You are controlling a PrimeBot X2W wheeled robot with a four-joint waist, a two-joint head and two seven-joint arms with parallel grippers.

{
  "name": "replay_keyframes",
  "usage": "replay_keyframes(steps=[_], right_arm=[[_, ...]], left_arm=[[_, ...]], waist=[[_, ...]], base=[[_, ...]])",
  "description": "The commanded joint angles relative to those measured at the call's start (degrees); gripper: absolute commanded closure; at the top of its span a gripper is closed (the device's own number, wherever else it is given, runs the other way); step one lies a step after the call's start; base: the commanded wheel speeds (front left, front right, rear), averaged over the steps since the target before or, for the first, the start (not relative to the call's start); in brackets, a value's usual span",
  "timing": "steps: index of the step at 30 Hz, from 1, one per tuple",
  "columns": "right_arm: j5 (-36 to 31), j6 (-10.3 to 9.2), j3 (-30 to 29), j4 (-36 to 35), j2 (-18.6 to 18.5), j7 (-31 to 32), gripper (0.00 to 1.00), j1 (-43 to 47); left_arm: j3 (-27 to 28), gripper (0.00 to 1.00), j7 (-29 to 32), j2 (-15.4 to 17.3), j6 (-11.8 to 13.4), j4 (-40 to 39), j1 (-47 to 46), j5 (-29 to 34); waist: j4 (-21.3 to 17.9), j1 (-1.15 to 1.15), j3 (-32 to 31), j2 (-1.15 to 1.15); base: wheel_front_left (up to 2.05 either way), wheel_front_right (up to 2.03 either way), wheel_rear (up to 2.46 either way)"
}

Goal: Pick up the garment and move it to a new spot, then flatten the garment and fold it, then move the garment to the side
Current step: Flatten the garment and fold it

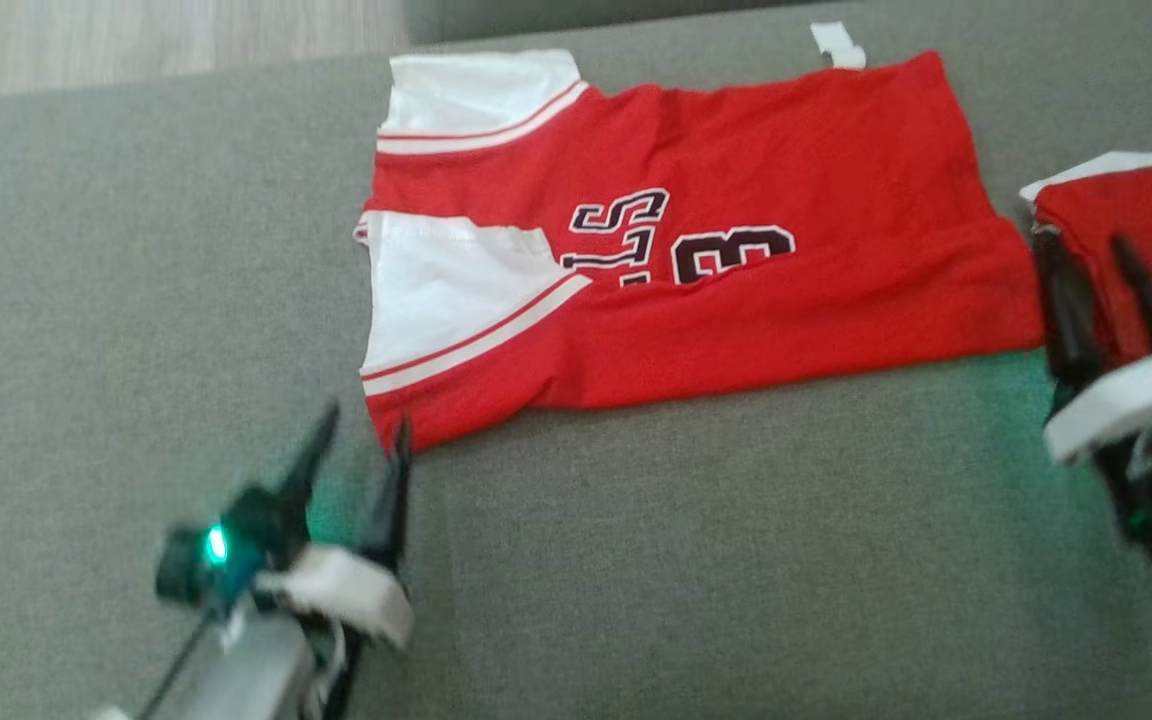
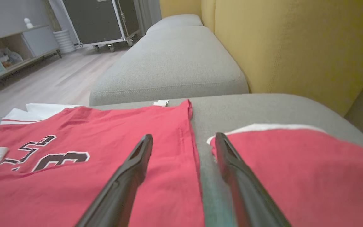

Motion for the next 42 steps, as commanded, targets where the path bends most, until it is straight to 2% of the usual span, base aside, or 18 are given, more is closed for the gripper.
replay_keyframes(steps=[1,7,17,20,21,22,23,25,42], right_arm=[[0.09,-0.04,-0.18,-1.78,0.1,-0.61,0.0,1.79],[-2.38,-0.04,-3.82,-4.93,2.38,-0.62,0.0,6.74],[-4.19,-0.04,-6.3,-5.92,3.77,-0.63,0.0,8.86],[-4.36,-0.04,-6.59,-5.65,3.92,-0.63,0.0,9.02],[-4.37,-0.04,-6.64,-5.56,3.96,-0.63,0.0,9.04],[-4.39,-0.04,-6.69,-5.49,4.01,-0.63,0.0,9.04],[-4.44,-0.04,-6.7,-5.42,4.08,-0.63,0.0,9.03],[-4.53,-0.04,-6.68,-5.21,4.23,-0.63,0.0,8.97],[-2.0,-0.04,-2.13,9.74,5.51,0.53,0.0,2.77]], left_arm=[[2.8,0.0,-0.18,0.84,0.23,-2.07,-1.74,-0.63],[4.58,0.0,-0.18,-0.64,0.61,0.63,2.41,-1.92],[4.52,0.0,-0.18,-2.67,-1.33,7.99,-0.41,-1.55],[4.49,0.06,-0.18,-3.11,-2.08,9.58,-1.39,-1.23],[4.48,0.12,-0.18,-3.25,-2.34,10.09,-1.71,-1.14],[4.36,0.25,-0.18,-3.34,-2.67,10.6,-2.02,-0.97],[4.12,0.53,-0.18,-3.38,-3.06,11.03,-2.33,-0.66],[3.79,1.0,-0.18,-3.45,-3.81,11.41,-2.84,-0.05],[5.41,1.0,-0.18,-1.05,-4.91,5.65,-0.94,4.54]], waist=[[0.04,0.01,-0.93,0.0],[-0.54,0.01,-2.12,0.0],[-1.76,0.01,-1.93,0.0],[-1.8,0.01,-1.83,0.0],[-1.77,0.01,-1.81,0.0],[-1.74,0.01,-1.81,0.0],[-1.72,0.01,-1.82,0.0],[-1.63,0.01,-1.87,0.0],[0.38,0.01,-1.81,0.0]], base=[[0.0,0.0,0.0],[0.0,0.0,0.0],[0.0,0.0,0.0],[0.0,0.0,0.0],[0.0,0.0,0.0],[0.0,0.0,0.0],[0.0,0.0,0.0],[0.0,0.0,0.0],[0.0,0.0,0.0]])
